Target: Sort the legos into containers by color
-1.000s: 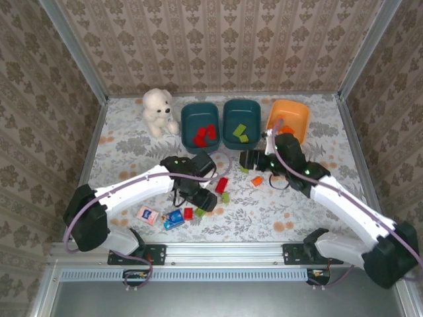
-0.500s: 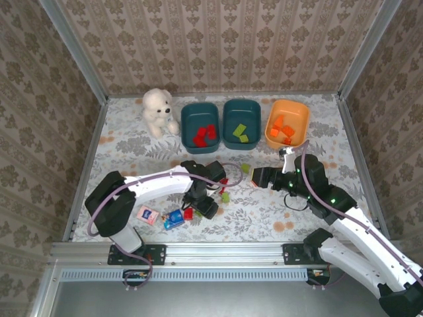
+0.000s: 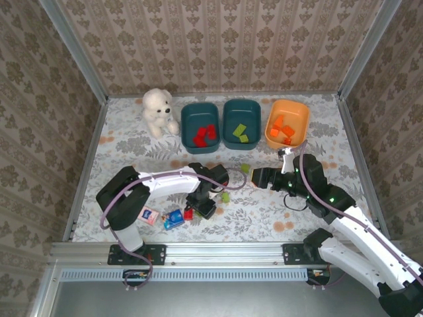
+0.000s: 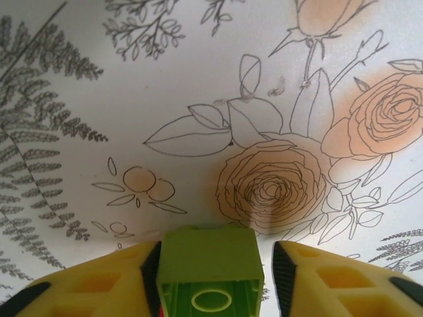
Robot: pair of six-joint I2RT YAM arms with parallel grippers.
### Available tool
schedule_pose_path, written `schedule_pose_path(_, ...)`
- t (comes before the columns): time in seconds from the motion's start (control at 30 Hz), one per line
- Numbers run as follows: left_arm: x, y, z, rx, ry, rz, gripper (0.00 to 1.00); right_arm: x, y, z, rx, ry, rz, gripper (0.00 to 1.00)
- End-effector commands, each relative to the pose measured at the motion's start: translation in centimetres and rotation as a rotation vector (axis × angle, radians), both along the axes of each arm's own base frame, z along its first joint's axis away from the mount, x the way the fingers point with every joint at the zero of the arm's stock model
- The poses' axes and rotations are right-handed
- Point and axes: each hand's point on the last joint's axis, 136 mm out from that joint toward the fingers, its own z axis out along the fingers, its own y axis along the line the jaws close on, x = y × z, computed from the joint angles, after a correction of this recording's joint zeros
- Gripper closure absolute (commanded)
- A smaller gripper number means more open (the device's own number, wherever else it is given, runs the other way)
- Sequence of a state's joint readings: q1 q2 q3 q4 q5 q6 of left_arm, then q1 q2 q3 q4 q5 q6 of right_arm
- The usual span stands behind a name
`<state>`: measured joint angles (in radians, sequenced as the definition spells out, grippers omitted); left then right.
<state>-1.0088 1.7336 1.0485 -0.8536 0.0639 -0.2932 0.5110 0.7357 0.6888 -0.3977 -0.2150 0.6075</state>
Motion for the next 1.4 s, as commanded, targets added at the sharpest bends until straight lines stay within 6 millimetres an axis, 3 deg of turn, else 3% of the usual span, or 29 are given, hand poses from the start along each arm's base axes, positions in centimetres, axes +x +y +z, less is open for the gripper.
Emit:
schedule_pose_path(0.0,-0.2,0.3,-0.7,0.028,0.002,-0.03,0.58,-0.1,0.2,0.2,0.008,0.012,0.008,0.19)
schedule_pose_path(0.13,0.4,0.3,0.1,0.017,-0.041,-0.018,0.67,-0.1,0.2,0.5,0.007,0.008,0.007,0.19)
schedule_pose_path(0.27,2.5,-0.8,3.9,-0.048,-0.124,0.032,0.68,0.0,-0.1,1.3,0.0,-0.01,-0.002,0.2)
schedule_pose_path(0.5,9.5,-4.7,12.6,-0.279,-0.238,0.163,0.7,0.8,-0.8,3.6,-0.027,-0.064,-0.039,0.2)
schedule_pose_path(0.63,14.3,-7.1,15.3,-0.396,-0.268,0.228,0.71,1.4,-1.2,4.6,-0.038,-0.084,-0.065,0.2)
schedule_pose_path(0.83,21.9,-11.8,16.6,-0.56,-0.3,0.288,0.7,2.3,-1.8,5.4,-0.042,-0.09,-0.116,0.19)
schedule_pose_path(1.0,26.7,-16.3,15.8,-0.627,-0.329,0.266,0.7,2.7,-2.5,5.8,-0.054,-0.09,-0.149,0.19)
schedule_pose_path(1.17,30.2,-19.9,14.1,-0.73,-0.337,0.297,0.7,2.6,-3.3,5.8,-0.048,-0.079,-0.179,0.19)
schedule_pose_path(1.37,32.6,-22.0,11.5,-0.802,-0.313,0.347,0.69,1.7,-4.4,5.5,-0.047,-0.066,-0.207,0.19)
